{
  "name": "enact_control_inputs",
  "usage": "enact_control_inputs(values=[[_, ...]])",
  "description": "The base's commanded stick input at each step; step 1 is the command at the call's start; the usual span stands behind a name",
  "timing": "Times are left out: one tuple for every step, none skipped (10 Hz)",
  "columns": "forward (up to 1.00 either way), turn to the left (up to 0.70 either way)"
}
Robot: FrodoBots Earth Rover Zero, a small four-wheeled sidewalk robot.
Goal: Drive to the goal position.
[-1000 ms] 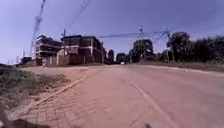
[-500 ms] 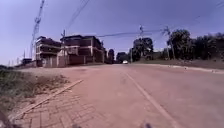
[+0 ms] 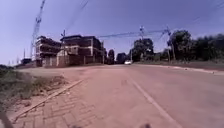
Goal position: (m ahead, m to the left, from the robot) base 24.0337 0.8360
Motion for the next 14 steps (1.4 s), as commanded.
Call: enact_control_inputs(values=[[0.3, 0.0], [0.3, 0.0], [0.3, 0.0], [0.3, 0.0], [0.3, 0.0], [0.3, 0.0], [0.3, 0.0], [0.3, 0.0], [0.3, 0.0], [0.3, 0.0], [0.3, 0.0], [0.3, 0.0], [0.3, 0.0], [0.3, 0.0]])
